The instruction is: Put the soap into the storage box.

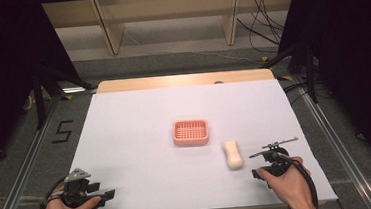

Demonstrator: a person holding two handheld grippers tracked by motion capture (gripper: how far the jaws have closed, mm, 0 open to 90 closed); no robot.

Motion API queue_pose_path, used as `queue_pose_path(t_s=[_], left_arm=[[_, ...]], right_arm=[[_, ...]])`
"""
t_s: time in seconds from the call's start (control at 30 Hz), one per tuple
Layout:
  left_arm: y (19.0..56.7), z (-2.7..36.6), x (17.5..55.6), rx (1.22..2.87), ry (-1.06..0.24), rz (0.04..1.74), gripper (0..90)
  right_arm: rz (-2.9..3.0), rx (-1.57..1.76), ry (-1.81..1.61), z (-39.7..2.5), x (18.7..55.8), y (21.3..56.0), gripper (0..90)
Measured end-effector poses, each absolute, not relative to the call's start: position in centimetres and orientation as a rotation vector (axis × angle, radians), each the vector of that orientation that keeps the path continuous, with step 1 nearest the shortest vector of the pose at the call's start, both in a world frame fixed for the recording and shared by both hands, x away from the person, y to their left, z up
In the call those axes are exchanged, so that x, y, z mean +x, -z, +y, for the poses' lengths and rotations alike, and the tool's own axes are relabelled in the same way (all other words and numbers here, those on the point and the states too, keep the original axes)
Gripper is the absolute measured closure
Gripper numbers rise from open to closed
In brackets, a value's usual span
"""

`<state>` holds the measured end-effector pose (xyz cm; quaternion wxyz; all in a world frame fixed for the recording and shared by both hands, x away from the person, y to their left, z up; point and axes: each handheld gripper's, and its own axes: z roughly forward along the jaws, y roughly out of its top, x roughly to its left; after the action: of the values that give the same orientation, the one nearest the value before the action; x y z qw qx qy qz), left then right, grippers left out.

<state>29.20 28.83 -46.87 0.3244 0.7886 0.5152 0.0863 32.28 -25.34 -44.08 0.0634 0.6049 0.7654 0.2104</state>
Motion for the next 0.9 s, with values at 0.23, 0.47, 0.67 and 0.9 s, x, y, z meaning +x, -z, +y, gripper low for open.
queue_pose_path(t_s=[0.23, 0.47, 0.67, 0.9], left_arm=[[47.0, 28.7, 29.2, 2.060, -0.231, 1.360, 31.9], [47.1, 28.7, 29.3, 2.059, -0.206, 1.343, 32.0], [47.1, 28.6, 29.3, 2.055, -0.200, 1.338, 32.0], [47.2, 28.6, 29.3, 2.051, -0.203, 1.343, 32.0]], right_arm=[[2.327, 1.927, -0.579, -24.2, 33.8, 42.7, 60.5], [2.363, 1.957, -0.465, -23.0, 36.6, 42.6, 56.1], [2.369, 1.971, -0.431, -22.2, 37.8, 41.9, 54.8], [2.398, 1.958, -0.386, -21.1, 39.0, 42.0, 53.3]])
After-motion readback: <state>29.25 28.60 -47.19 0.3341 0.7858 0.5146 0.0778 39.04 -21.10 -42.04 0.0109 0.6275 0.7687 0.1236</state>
